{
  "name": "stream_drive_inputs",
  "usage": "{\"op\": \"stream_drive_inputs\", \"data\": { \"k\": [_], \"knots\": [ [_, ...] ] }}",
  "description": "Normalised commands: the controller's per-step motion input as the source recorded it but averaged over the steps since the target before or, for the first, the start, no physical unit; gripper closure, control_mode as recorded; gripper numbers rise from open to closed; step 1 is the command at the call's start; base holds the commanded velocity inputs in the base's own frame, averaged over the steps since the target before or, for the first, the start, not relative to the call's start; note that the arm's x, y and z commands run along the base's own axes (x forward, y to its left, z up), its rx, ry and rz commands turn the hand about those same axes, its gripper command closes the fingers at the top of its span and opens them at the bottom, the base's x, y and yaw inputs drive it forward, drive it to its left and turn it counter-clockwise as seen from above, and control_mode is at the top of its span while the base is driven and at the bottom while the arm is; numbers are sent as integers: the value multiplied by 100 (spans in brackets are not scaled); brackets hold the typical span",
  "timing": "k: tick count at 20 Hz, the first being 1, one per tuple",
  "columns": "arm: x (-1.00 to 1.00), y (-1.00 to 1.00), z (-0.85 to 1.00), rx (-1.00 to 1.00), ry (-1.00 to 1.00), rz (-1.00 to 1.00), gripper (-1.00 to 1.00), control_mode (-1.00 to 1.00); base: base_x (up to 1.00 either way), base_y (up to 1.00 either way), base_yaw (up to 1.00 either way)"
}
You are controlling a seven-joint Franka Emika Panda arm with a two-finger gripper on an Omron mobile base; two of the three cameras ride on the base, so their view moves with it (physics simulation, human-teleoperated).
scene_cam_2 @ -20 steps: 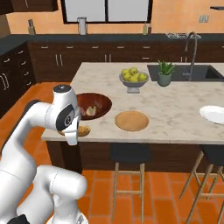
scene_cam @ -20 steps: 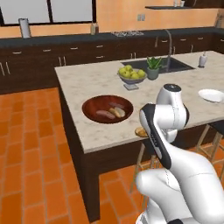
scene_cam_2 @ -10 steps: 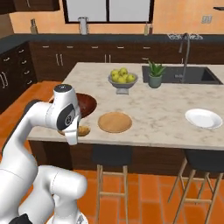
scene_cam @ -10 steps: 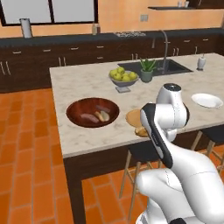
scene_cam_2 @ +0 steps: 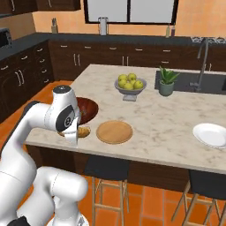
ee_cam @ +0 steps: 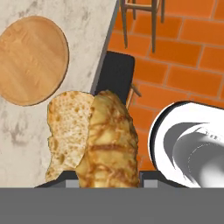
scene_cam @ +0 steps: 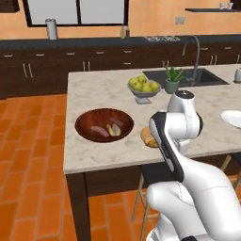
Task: Place one bun and one sausage from the bowl on each plate.
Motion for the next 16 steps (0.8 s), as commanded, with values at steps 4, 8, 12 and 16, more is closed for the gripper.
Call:
{"op": "stream_drive_inputs", "data": {
  "k": [4, 8, 12, 16],
  "knots": [
    [0, 0, 0, 0, 0, 0, 100, 100, 51, -1, -11],
    [0, 0, 0, 0, 0, 0, 100, 100, 31, 1, -13],
    [0, 0, 0, 0, 0, 0, 100, 100, 39, 5, -19],
    [0, 0, 0, 0, 0, 0, 100, 100, 34, 9, -19]
  ]
}}
